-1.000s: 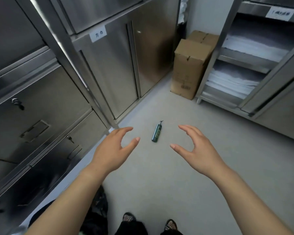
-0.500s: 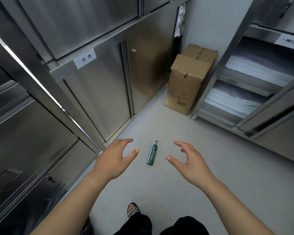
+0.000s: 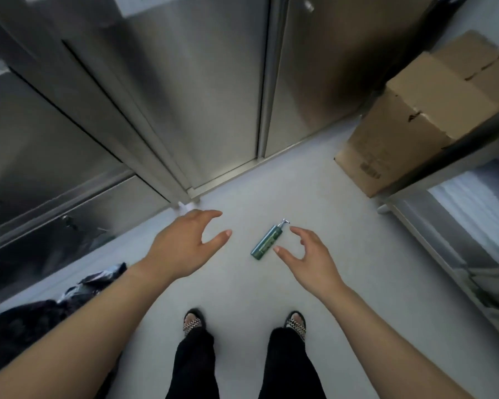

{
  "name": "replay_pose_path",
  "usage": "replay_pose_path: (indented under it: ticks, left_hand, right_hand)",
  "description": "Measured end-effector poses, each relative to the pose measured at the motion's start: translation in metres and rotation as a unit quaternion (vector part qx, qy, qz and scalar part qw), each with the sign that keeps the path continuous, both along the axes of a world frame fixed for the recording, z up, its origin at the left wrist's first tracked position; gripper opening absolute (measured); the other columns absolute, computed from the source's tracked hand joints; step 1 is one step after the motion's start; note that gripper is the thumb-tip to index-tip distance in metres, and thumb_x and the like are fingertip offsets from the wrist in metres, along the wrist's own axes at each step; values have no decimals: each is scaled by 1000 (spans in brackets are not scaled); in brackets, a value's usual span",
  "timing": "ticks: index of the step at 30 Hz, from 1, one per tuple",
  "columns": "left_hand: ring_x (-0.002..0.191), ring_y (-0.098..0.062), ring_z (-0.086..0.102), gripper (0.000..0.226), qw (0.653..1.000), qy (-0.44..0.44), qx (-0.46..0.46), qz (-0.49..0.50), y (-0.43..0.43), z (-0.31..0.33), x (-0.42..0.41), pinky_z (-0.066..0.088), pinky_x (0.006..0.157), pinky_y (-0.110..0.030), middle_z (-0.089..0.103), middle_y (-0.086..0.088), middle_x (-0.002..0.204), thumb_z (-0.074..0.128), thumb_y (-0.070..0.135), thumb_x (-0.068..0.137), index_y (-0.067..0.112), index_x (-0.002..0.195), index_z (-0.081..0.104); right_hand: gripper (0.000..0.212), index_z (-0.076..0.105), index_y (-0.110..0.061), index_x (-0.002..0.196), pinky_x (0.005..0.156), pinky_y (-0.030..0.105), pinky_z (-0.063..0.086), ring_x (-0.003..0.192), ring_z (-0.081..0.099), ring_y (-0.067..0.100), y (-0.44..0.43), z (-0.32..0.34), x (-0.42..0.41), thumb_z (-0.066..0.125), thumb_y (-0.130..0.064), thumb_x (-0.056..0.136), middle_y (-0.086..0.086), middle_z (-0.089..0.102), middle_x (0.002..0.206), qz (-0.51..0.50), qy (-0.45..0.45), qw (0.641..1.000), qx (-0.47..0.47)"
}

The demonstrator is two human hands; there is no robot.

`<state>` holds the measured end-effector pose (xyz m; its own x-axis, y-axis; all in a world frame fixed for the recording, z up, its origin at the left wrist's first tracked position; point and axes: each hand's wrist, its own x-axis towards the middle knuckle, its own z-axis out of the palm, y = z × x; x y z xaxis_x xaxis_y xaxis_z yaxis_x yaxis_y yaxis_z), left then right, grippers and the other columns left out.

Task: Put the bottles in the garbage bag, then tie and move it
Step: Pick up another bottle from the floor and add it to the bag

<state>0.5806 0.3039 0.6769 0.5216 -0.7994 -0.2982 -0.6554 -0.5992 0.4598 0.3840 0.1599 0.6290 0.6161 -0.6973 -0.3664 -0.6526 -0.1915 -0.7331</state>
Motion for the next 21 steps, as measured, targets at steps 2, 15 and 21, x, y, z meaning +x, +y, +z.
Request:
replay_pose_path:
  ticks: [2,15,21]
  left_hand:
    - [111,-14,54,53,999,14,10,36,-12,-27,-10,40,92,-31,51,7,135,37,65,84,38,129,45]
    - [117,-22,52,50,986,61,90,124,-38,-396,6,43,97,-38,45,2,141,44,50,90,30,136,41]
    - [120,-22,50,50,983,56,82,153,-30,-615,5,43,95,-38,41,2,143,46,49,89,30,136,41]
  right_hand:
    - [63,43,-15,135,101,18,26,128,40,16,-23,-30,1,64,-42,82,2,43,140,46,26,999,-1]
    - [79,19,-18,146,104,29,28,136,32,20,-58,-394,39,56,-50,85,5,28,151,-45,113,989,79]
    - [94,6,-21,148,97,39,41,132,36,29,-62,-594,78,61,-54,79,6,12,153,-86,130,986,49]
